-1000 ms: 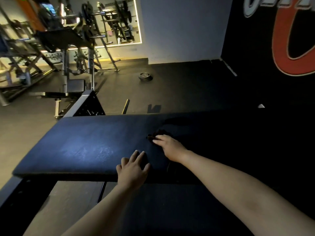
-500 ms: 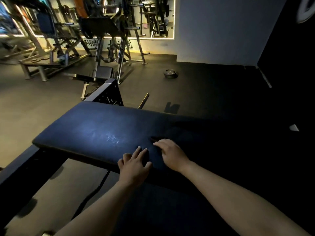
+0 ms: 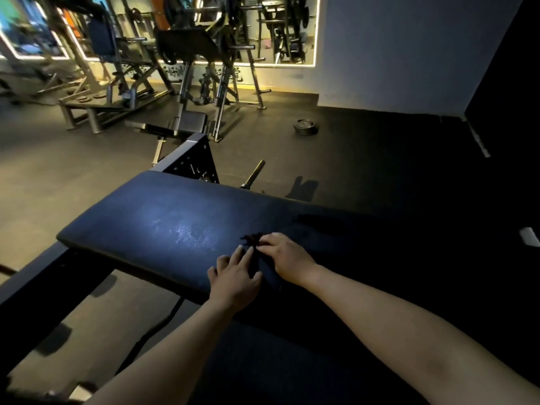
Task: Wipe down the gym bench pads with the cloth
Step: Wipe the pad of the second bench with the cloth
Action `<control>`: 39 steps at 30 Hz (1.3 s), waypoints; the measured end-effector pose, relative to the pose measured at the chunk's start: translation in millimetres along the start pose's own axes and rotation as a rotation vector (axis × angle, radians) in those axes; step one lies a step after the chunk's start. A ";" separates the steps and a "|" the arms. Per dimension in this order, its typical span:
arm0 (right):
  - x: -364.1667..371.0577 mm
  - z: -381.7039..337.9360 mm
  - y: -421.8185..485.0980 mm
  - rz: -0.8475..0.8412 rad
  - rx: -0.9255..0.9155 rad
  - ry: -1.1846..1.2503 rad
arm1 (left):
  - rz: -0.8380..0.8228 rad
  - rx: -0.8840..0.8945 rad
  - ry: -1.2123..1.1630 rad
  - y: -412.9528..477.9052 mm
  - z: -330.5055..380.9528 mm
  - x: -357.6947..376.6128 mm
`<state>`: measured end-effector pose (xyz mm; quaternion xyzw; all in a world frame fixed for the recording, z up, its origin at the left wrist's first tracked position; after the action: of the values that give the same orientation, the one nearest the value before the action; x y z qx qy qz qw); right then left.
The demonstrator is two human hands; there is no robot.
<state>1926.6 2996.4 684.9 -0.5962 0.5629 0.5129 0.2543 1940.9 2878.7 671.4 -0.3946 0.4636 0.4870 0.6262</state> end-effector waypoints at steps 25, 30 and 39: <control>5.6 146.8 120.0 0.016 0.251 0.180 | 0.060 -0.073 0.023 99.5 56.9 15.4; -28.4 289.7 55.1 -0.187 0.804 -0.010 | -0.026 0.011 -0.014 135.4 106.0 34.7; -22.9 217.0 112.7 -0.150 0.622 0.213 | 0.015 0.019 -0.078 147.0 122.1 45.8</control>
<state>1754.7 3170.1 661.7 -0.5799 0.6705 0.2311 0.4009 1825.8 3036.8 652.5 -0.3660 0.4462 0.5023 0.6439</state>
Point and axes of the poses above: each hand's wrist, its own y-axis towards the middle knuckle, its own x-axis out of the palm, z = x × y, the point moved 10 cm from there along y, towards the middle knuckle, and after that the axes turned 8 degrees about z, right-handed, at the moved point
